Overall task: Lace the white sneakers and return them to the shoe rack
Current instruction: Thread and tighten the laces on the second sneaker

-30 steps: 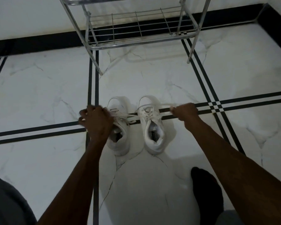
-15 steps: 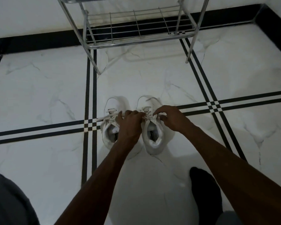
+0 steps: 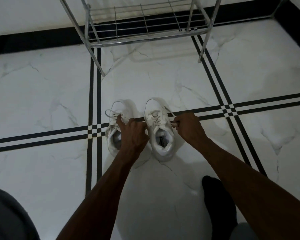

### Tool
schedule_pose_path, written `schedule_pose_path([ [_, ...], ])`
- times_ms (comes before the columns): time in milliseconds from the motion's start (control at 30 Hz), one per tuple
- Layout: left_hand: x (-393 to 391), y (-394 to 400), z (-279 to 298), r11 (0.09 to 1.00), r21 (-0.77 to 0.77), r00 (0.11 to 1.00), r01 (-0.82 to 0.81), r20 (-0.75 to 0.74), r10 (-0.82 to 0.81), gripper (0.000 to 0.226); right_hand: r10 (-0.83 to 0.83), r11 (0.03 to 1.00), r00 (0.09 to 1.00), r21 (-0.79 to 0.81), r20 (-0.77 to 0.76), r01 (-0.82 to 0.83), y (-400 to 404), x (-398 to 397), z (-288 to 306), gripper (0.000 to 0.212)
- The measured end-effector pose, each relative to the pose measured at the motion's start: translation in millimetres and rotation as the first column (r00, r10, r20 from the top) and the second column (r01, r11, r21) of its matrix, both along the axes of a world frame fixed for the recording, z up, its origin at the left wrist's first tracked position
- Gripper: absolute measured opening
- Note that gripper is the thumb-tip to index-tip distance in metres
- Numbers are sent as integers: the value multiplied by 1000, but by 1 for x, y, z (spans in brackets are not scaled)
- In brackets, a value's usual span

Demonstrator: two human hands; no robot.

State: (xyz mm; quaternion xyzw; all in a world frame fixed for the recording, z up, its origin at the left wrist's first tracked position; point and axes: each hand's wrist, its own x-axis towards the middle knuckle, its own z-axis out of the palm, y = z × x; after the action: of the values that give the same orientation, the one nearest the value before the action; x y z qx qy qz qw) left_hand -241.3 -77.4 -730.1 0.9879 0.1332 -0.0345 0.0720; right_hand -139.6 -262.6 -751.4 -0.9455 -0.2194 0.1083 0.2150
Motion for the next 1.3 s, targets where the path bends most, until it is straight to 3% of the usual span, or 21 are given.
schedule_pose_path([
  [133,-1,-1,2,1000,-20,999,-22,-27,21,22,-18,997,1000,-69,-6,18,3,-1,4,10],
  [233,-3,1,-1,1000,4,999,7,-50,-6,29,-96,995,972,-54,-214,86,4,4,12,9],
  [333,0,1,0,998,-20,997,62,47,-61,23,-41,994,896,74,-441,81,-2,13,28,17],
  [400,8,5,2,993,-31,990,116,88,-113,19,-15,954,813,234,-582,185,-5,17,38,29],
  [467,13,7,8,972,-223,993,68,110,-44,29,19,866,735,378,-678,326,-2,23,45,40],
  [533,13,7,17,807,-588,978,-47,139,157,38,80,780,701,483,-709,399,6,26,52,47],
  [600,14,5,29,506,-851,936,-144,48,347,41,160,679,661,567,-734,465,15,28,59,42],
  [667,21,5,37,304,-942,915,-143,-9,404,43,203,621,635,599,-746,505,23,28,64,33],
  [733,29,5,39,211,-973,916,-94,-2,400,42,192,633,641,593,-743,497,28,28,63,28],
  [800,34,3,37,223,-972,925,-75,15,378,37,177,677,665,580,-726,453,30,27,59,27],
  [900,36,2,29,327,-944,945,-41,70,320,31,175,737,712,570,-680,364,32,27,55,29],
  [1033,37,1,24,405,-914,963,-11,99,251,28,126,746,700,532,-703,399,35,24,54,40],
  [1200,40,1,23,516,-854,980,71,155,122,32,-77,718,718,461,-692,522,42,25,52,26],
  [1300,44,1,23,547,-834,978,70,166,129,22,-29,741,753,492,-657,457,42,27,50,13],
])
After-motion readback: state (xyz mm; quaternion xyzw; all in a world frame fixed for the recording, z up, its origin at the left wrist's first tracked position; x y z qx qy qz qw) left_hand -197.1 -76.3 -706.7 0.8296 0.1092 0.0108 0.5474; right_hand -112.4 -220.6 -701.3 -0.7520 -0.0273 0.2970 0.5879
